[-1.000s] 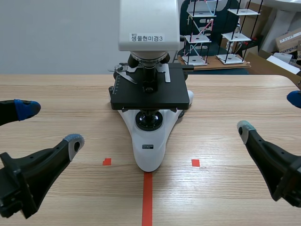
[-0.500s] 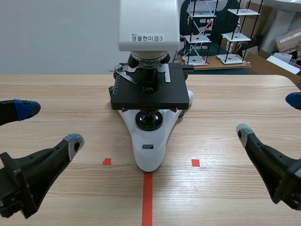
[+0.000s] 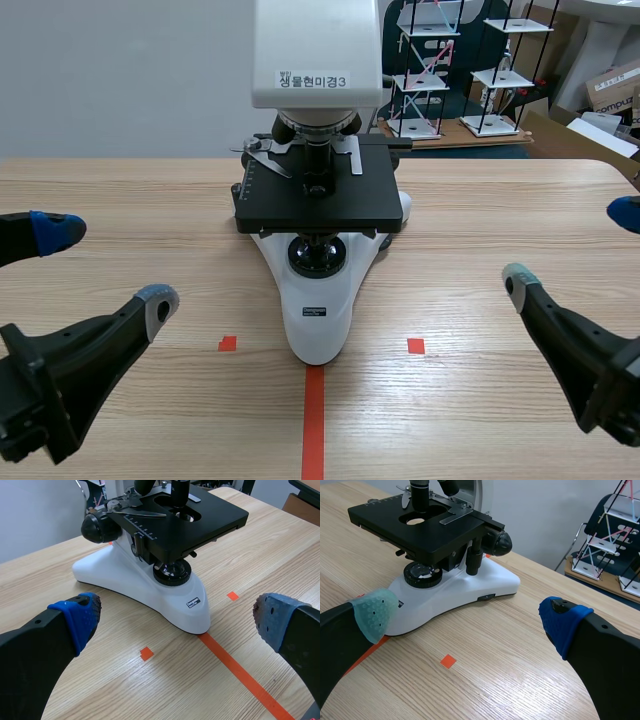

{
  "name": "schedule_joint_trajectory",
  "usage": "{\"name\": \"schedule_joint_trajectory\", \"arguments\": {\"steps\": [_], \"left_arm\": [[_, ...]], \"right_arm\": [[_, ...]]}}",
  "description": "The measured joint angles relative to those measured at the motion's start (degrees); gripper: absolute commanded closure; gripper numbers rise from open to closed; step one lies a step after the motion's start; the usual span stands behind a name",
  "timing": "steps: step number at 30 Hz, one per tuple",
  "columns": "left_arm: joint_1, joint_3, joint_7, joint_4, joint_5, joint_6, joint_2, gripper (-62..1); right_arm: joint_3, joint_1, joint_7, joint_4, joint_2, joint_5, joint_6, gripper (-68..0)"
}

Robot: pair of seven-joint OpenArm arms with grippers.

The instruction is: Return to the home posture

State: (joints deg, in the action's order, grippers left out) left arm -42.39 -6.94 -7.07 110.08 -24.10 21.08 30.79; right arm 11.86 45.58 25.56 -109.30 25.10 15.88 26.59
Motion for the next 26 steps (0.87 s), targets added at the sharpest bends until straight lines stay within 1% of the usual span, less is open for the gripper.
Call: {"name": "schedule_joint_trajectory", "arguments": {"steps": [23, 26], "left_arm": [[0.0, 0.0, 0.0, 0.0, 0.0, 0.0, 0.0, -62.3], [0.0, 0.0, 0.0, 0.0, 0.0, 0.0, 0.0, -62.3]], "right_arm": [[0.0, 0.0, 0.0, 0.0, 0.0, 0.0, 0.0, -62.0], [0.0, 0.0, 0.0, 0.0, 0.0, 0.0, 0.0, -60.3]]}}
